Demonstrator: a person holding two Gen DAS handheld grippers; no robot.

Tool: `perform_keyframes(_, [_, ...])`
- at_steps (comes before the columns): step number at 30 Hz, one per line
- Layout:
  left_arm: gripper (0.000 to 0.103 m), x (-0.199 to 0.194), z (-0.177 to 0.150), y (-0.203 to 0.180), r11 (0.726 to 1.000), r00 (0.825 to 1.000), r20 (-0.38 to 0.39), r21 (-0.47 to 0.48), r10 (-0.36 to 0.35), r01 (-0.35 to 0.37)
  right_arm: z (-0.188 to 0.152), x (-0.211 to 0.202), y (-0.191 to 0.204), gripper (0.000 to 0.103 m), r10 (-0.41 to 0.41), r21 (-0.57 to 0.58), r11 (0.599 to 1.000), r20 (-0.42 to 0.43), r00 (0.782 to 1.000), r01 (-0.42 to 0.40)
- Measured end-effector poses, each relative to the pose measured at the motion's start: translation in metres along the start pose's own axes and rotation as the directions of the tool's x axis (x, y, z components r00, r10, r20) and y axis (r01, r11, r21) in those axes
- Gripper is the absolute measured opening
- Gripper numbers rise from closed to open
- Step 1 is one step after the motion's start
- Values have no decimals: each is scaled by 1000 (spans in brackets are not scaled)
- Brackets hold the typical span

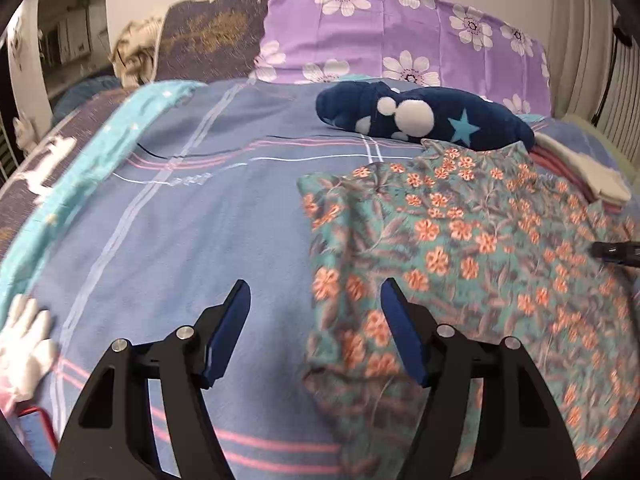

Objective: Fold small clothes

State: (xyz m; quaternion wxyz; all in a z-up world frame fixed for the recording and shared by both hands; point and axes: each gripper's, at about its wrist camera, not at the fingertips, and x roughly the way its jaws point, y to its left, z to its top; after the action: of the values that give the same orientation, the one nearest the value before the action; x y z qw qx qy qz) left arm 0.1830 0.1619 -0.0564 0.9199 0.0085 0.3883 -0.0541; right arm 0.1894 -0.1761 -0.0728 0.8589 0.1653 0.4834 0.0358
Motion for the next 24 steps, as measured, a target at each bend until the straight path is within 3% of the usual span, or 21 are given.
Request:
perform_keyframes(1, [68, 5, 1, 0, 1000, 1000, -8, -4, -4, 4, 3, 4, 4, 36, -18, -18, 1000, 5, 1000, 18])
perform_keyframes(2, [68, 11, 2, -1, 1000, 1000, -17, -7, -3, 3, 5, 7, 9, 8, -29, -45, 999, 2, 1000, 29])
perform_keyframes(3, [68, 18, 1, -2, 1000, 1000, -31, -10, -4, 4, 8, 6, 13, 5, -17, -67, 998, -1, 1000, 17])
perform_keyframes(6, [66, 24, -5, 1, 1000, 999, -47, -17, -22, 22, 10, -29, 35, 5, 24, -138, 990, 132, 991, -6])
perform_keyframes(8, [66, 25, -10, 7, 999, 998, -51, -36, -41, 40, 14, -51, 41, 5, -46, -154, 985, 221, 974, 81])
perform_keyframes(11, [66, 23, -13, 22, 990, 995, -35, -112, -95, 91, 17, -33, 34, 10, -252, -162, 945, 188, 949, 283])
perform_keyframes(13, [66, 22, -18, 35, 975, 989, -21, -173, -145, 139, 12, -13, 23, 15, -370, -168, 906, 136, 919, 389])
perform_keyframes(14, [66, 22, -21, 39, 968, 987, -18, -196, -163, 156, 10, -11, 21, 16, -379, -161, 903, 138, 915, 398])
perform_keyframes(17, [66, 19, -27, 52, 942, 974, 2, -254, -228, 221, 12, -22, 33, 21, -299, -128, 938, 172, 939, 322])
perform_keyframes(20, [65, 14, -31, 57, 929, 963, 16, -259, -270, 265, 22, -27, 75, 27, -154, -204, 961, 166, 974, 187])
perform_keyframes(24, [55, 6, -37, 44, 956, 965, -16, -146, -261, 256, 34, -19, 162, 34, -14, -384, 921, 120, 993, 59])
